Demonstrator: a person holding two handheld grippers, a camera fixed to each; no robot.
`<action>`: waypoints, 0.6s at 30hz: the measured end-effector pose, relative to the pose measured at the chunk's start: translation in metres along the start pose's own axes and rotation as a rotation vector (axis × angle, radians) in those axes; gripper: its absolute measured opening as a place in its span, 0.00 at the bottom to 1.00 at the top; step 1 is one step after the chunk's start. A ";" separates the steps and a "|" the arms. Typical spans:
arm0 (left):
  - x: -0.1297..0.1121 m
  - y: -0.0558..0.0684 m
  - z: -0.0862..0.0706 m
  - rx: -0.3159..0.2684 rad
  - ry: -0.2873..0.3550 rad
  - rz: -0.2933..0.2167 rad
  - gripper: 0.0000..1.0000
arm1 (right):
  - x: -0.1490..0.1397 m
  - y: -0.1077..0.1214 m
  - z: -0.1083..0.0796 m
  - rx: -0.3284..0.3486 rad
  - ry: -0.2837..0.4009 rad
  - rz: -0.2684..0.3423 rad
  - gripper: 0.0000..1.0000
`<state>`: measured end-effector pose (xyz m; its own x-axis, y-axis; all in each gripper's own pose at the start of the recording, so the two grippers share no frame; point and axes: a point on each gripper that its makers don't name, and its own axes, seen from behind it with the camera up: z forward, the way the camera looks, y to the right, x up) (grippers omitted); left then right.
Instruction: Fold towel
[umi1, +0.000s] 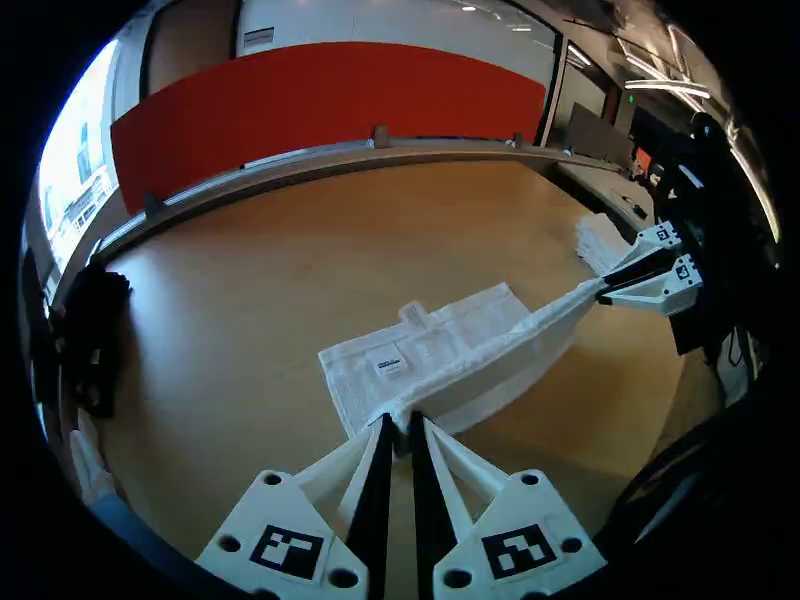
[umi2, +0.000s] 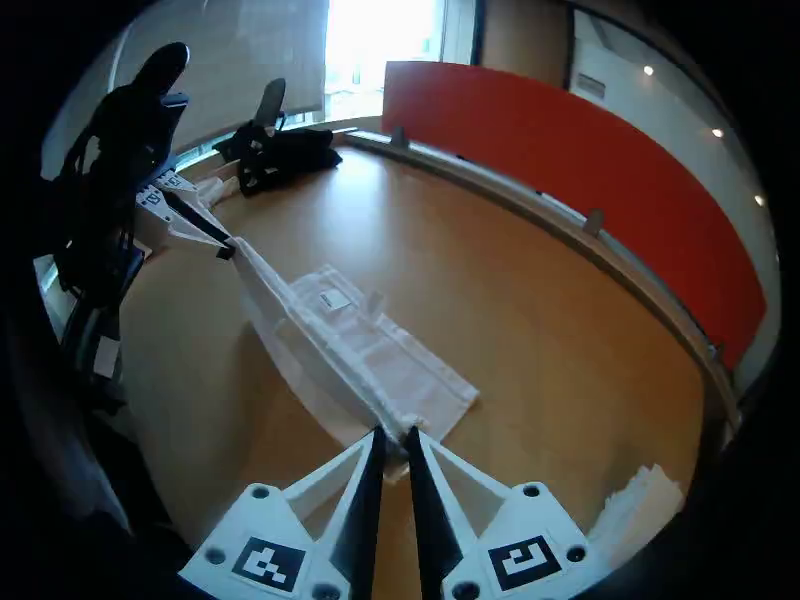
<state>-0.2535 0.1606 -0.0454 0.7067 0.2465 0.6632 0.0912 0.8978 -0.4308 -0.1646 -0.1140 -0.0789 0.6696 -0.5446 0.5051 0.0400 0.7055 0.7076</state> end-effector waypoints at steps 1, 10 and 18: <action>-0.001 -0.001 0.003 0.001 -0.003 -0.001 0.13 | -0.001 0.001 0.002 0.001 -0.003 0.001 0.17; -0.006 -0.005 0.016 0.005 -0.019 -0.014 0.13 | -0.004 0.006 0.015 0.010 -0.021 0.004 0.16; -0.010 -0.011 0.028 0.011 -0.041 -0.014 0.13 | -0.006 0.010 0.025 0.016 -0.040 -0.005 0.16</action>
<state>-0.2809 0.1583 -0.0298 0.6758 0.2488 0.6939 0.0929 0.9051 -0.4149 -0.1868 -0.1145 -0.0628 0.6395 -0.5661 0.5201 0.0312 0.6951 0.7182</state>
